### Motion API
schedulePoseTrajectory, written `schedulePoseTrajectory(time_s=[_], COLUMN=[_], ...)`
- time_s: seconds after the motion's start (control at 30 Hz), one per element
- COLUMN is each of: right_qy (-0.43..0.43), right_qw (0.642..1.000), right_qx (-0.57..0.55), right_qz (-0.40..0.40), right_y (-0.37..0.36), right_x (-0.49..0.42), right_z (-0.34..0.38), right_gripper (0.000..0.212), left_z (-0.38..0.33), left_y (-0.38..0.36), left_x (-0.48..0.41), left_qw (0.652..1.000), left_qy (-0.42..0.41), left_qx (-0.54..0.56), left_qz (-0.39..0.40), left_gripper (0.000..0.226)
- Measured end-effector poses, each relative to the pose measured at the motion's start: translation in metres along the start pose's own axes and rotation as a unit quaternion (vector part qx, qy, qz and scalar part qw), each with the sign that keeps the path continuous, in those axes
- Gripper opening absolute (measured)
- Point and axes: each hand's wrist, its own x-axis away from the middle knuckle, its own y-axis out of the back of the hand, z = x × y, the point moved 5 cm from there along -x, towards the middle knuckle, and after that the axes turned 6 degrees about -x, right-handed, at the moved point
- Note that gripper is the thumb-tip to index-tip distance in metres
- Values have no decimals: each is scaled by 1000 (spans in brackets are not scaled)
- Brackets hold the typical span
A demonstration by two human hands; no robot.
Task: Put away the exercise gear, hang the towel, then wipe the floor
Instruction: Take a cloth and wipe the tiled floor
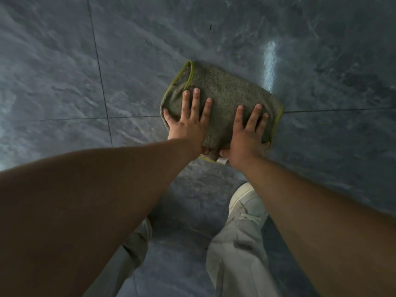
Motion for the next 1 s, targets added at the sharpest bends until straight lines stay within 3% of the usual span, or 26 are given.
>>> schedulePoseTrajectory(time_s=[0.3, 0.5, 0.73, 0.87, 1.0], right_qy=[-1, 19, 99, 124, 141], right_qw=[1000, 999, 989, 986, 983], right_qx=[14, 28, 105, 114, 109], right_qz=[25, -36, 24, -9, -43], right_y=[-72, -99, -122, -146, -162], right_x=[59, 66, 98, 113, 120], right_z=[30, 38, 18, 8, 2], right_gripper=[132, 111, 118, 99, 95], left_z=[39, 48, 26, 8, 2], left_y=[-66, -90, -126, -153, -169], left_x=[65, 90, 131, 159, 170], left_qw=[1000, 1000, 994, 989, 990], left_qy=[-11, 12, 79, 103, 111], left_qx=[-10, 27, 67, 92, 85], left_qz=[10, 7, 36, 52, 17], left_gripper=[138, 130, 133, 133, 130])
